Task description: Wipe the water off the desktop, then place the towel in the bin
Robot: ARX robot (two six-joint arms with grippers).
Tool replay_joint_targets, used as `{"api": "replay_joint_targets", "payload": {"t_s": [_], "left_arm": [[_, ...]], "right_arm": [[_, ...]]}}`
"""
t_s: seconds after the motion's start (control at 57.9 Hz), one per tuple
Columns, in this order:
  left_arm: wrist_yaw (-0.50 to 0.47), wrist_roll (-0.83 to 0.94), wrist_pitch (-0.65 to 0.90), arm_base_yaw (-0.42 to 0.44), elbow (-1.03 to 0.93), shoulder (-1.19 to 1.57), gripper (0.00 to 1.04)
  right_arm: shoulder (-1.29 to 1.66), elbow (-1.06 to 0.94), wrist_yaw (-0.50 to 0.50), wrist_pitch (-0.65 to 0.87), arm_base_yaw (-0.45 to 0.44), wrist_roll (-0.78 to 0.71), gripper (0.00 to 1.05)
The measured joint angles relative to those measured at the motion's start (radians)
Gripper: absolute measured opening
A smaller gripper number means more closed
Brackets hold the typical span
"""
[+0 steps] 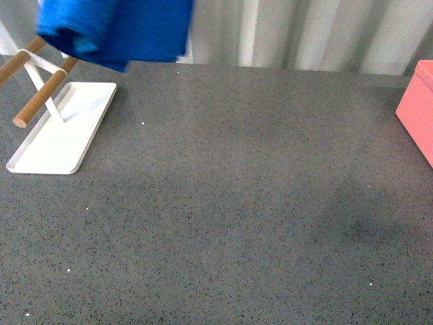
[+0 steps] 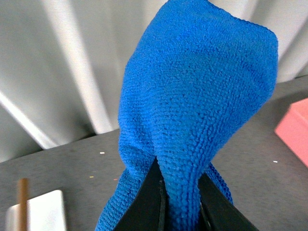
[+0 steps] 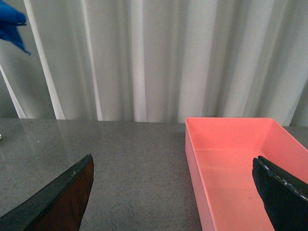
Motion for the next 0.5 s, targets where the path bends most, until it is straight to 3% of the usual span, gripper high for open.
{"api": "replay_joint_targets", "payload": {"t_s": [0.19,0.449,0.467,0.501], "left_arm": [[0.012,-0.108,0.053,-0.127,-0.013,0.046,0.06],[0.024,-0.248,0.13,-0.235,-0.064,0.051,0.06],[0.024,-0.253,0.134,-0.242,-0.068,0.051,0.06],[0.024,-0.264,0.138,-0.249,-0.075,0.051,0.06]], "right_arm": [[0.0,0.0,0.0,0.0,0.0,0.0,0.98],[0.0,0.0,0.0,0.0,0.0,0.0,0.98],[0.007,0.002,-0.019,-0.009,-0.008,-0.006,0.98],[0.048,0.028,-0.196,-0.082,-0.058,-0.053,0.98]]}}
